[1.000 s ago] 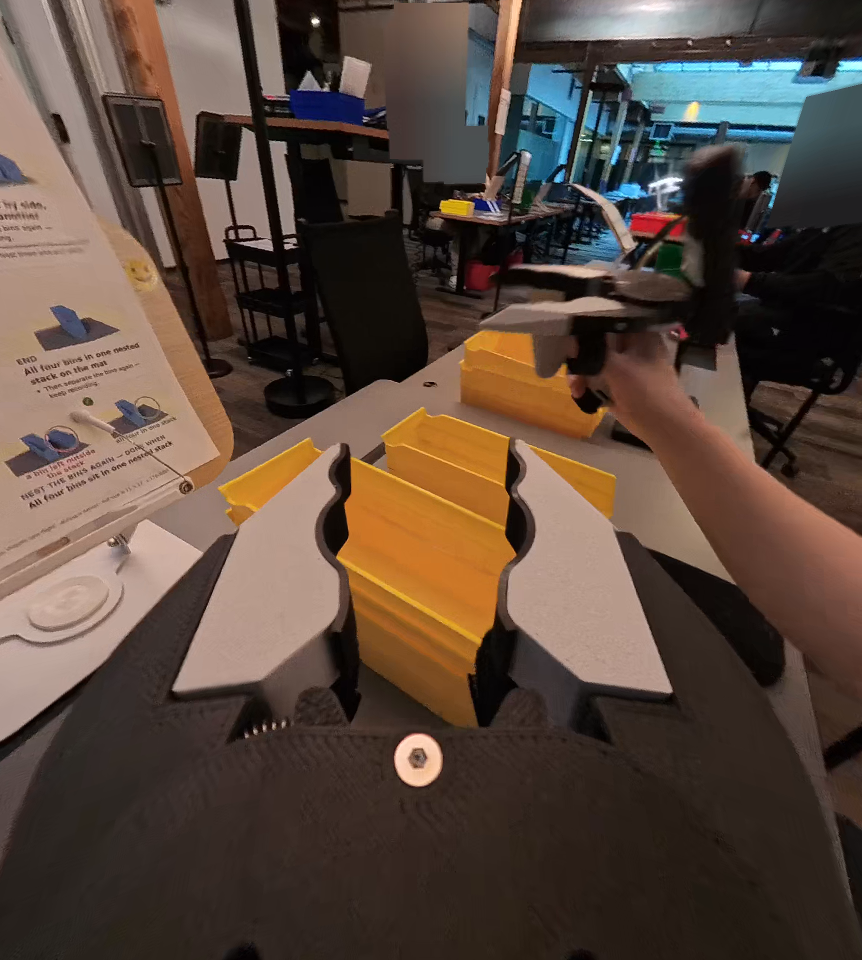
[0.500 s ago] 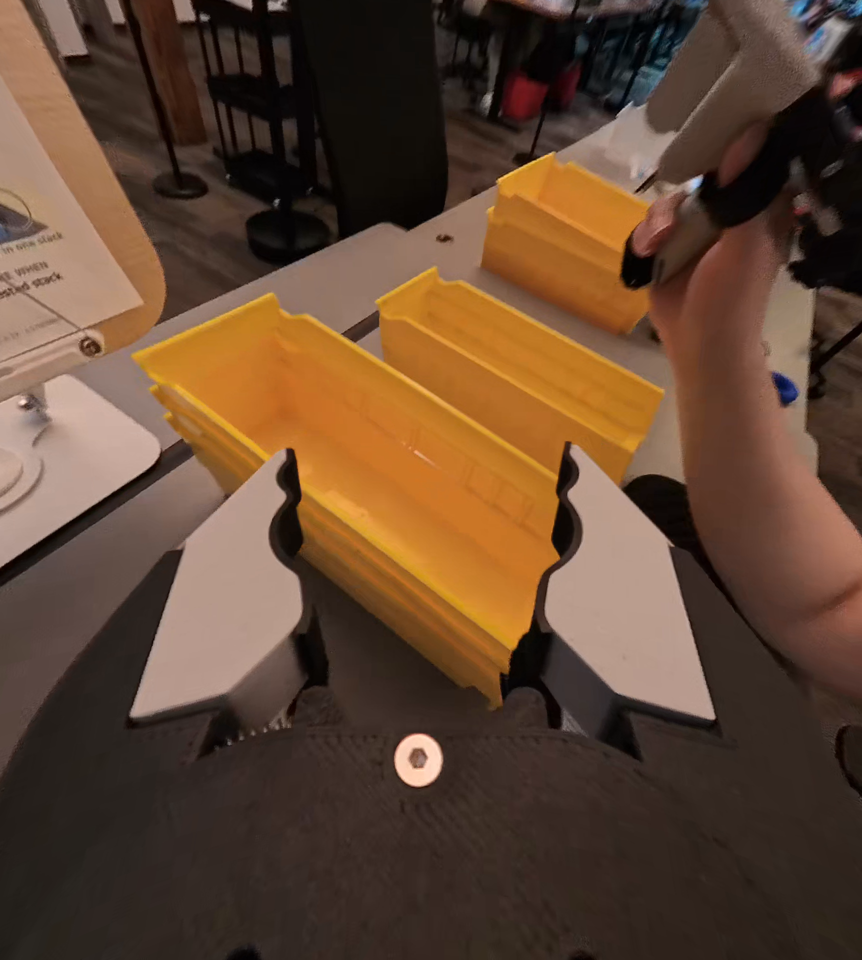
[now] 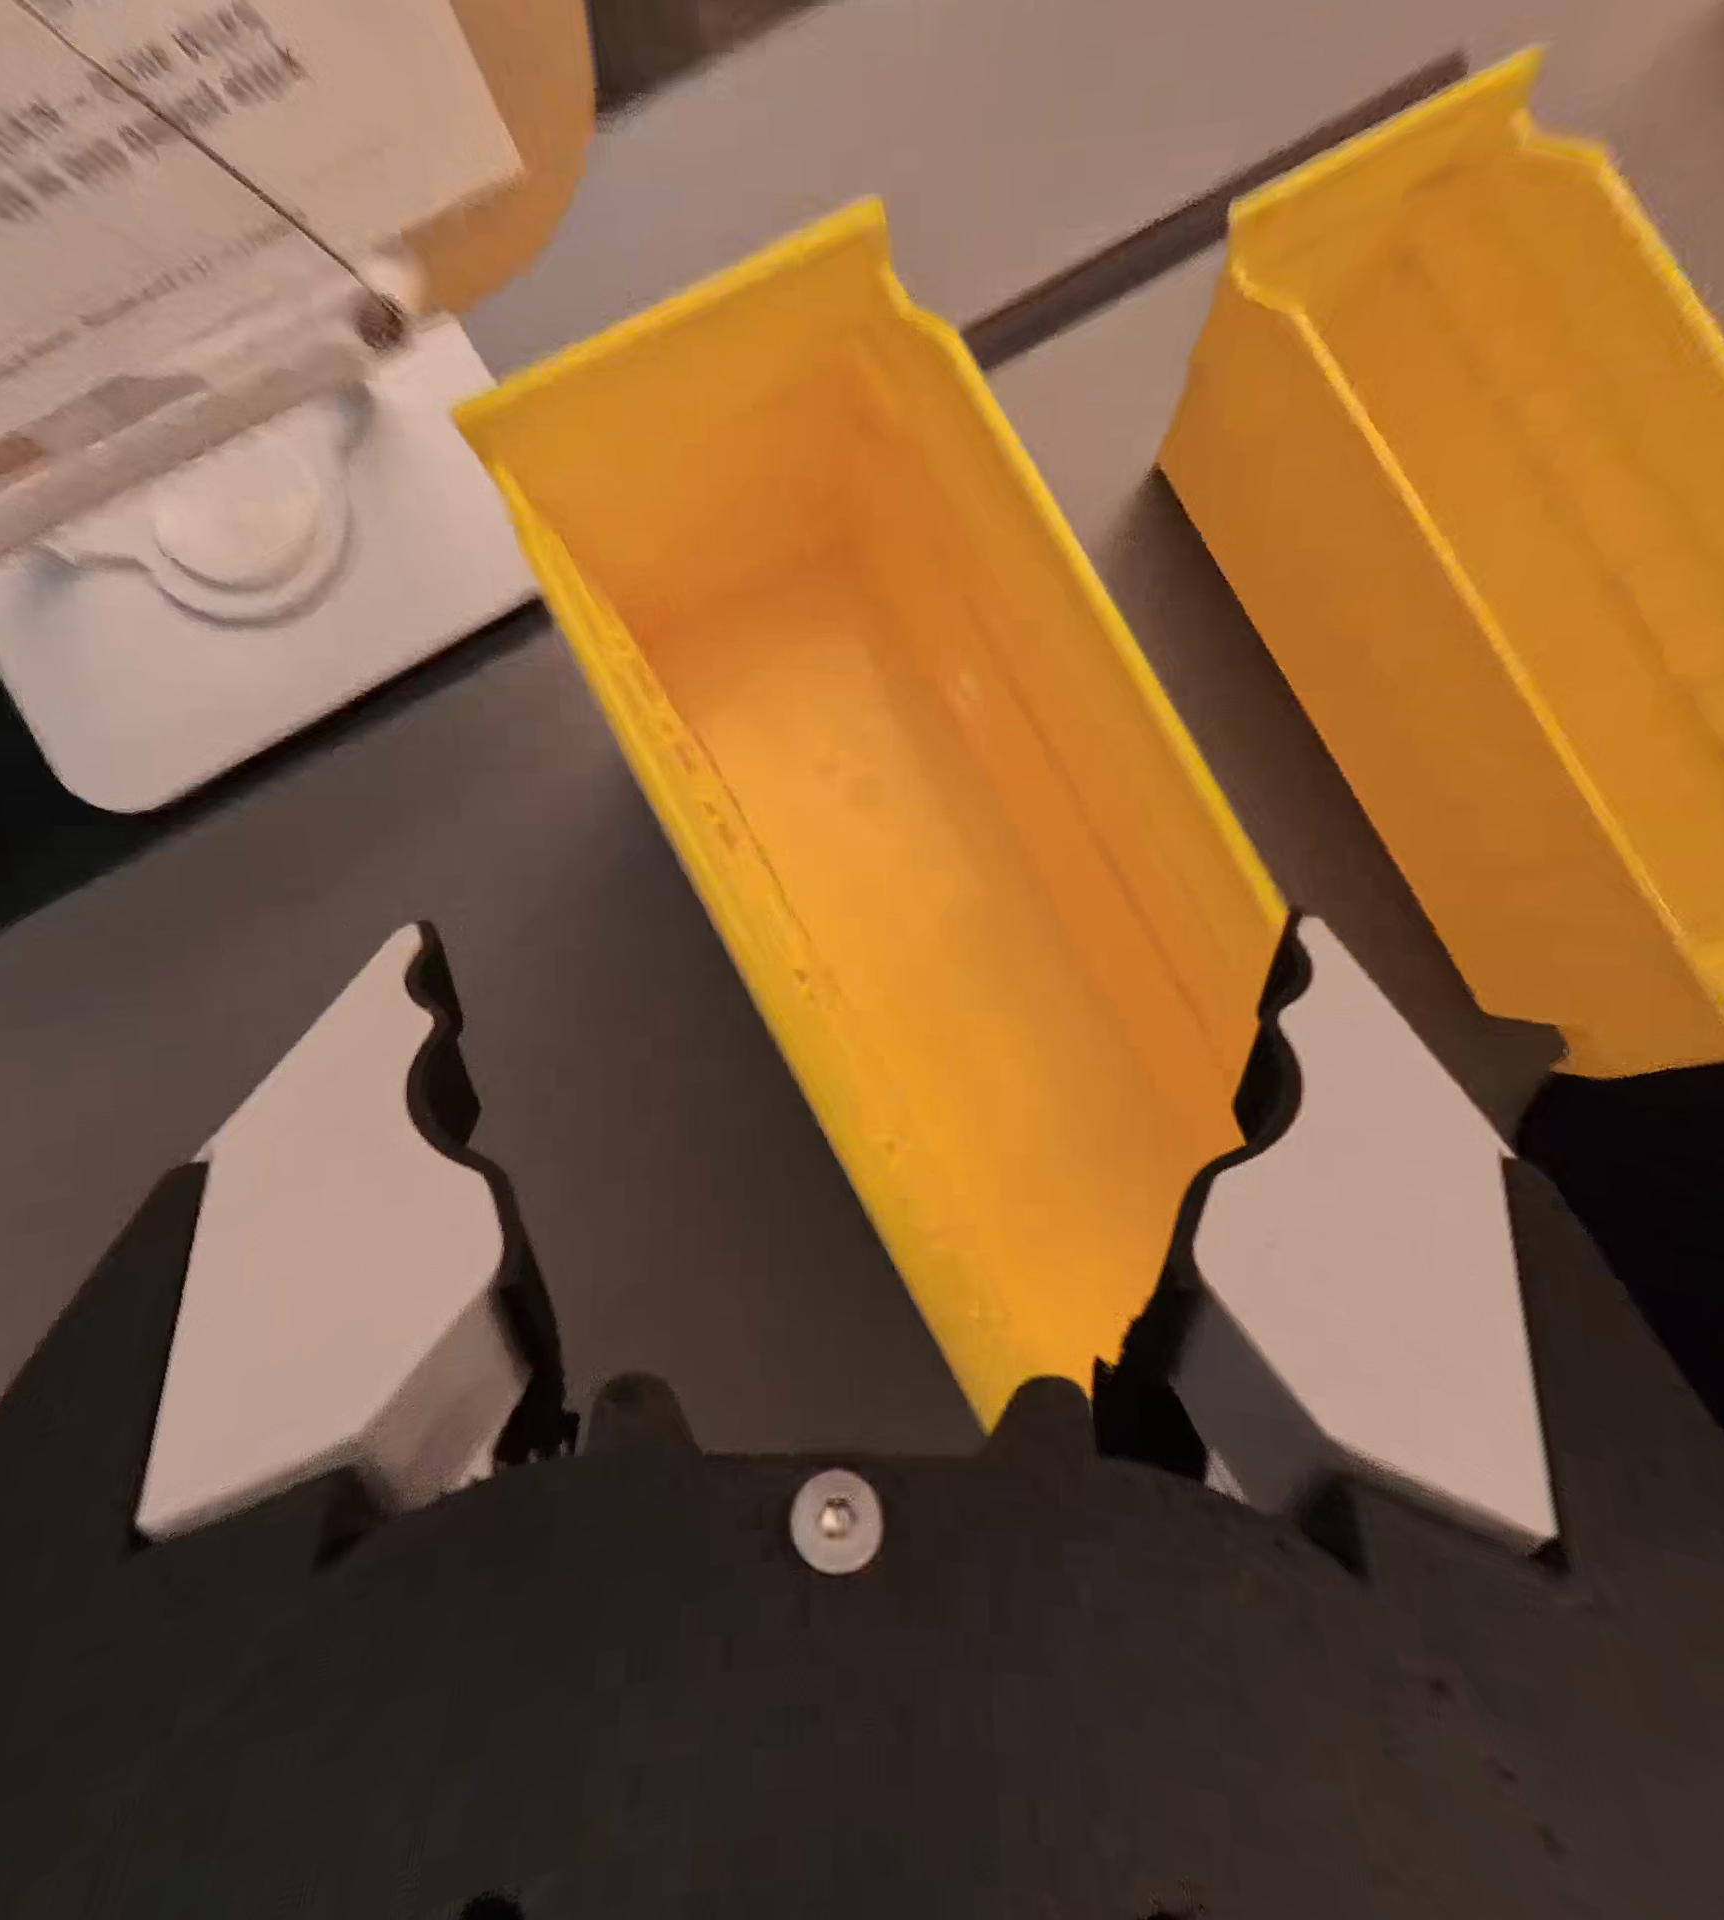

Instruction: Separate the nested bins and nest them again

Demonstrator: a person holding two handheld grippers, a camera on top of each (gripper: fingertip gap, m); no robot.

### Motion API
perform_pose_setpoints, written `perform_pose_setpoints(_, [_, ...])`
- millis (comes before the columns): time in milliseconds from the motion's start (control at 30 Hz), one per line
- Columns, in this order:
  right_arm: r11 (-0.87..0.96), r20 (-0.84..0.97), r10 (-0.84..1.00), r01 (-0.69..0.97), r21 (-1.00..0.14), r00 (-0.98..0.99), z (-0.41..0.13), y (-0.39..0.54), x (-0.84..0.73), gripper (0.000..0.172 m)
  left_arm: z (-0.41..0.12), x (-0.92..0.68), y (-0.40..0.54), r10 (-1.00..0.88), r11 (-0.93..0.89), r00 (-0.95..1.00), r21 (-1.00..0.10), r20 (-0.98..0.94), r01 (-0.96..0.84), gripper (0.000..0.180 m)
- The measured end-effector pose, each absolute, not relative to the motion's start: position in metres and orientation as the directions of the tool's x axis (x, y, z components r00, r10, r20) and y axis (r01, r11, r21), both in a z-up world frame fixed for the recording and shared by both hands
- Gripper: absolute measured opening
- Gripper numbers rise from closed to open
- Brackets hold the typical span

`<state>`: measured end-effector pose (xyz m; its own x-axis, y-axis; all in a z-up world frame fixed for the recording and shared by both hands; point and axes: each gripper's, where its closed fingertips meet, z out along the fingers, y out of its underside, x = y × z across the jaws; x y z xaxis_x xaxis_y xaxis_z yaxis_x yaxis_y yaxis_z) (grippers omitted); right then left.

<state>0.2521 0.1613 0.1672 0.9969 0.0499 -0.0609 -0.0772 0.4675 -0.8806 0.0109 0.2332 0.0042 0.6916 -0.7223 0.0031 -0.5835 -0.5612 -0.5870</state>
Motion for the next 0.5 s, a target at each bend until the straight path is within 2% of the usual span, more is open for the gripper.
perform_pose_setpoints(100, [0.483,-0.128,0.077,-0.149,-0.863,0.989,0.169,0.151,0.269,0.073,-0.011,0.029,0.213,-0.685,-0.705,0.710,-0.393,0.162,-0.590,0.152])
perform_pose_setpoints(167, [0.495,-0.182,0.103,-0.209,-0.843,0.978,0.169,0.144,0.281,0.073,-0.014,0.038,0.214,-0.647,-0.747,0.734,-0.367,0.207,-0.555,0.153])
perform_pose_setpoints(267, [0.521,-0.242,0.134,-0.276,-0.808,0.961,0.170,0.134,0.297,0.073,-0.024,0.029,0.228,-0.604,-0.771,0.792,-0.318,0.091,-0.551,0.158])
perform_pose_setpoints(400, [0.523,-0.321,0.136,-0.343,-0.780,0.937,0.164,0.134,0.313,0.069,-0.038,0.026,0.231,-0.563,-0.802,0.826,-0.252,0.014,-0.542,0.149])
perform_pose_setpoints(500, [0.487,-0.330,0.149,-0.359,-0.796,0.932,0.158,0.142,0.311,0.070,-0.051,0.030,0.222,-0.564,-0.814,0.826,-0.161,-0.014,-0.558,0.148])
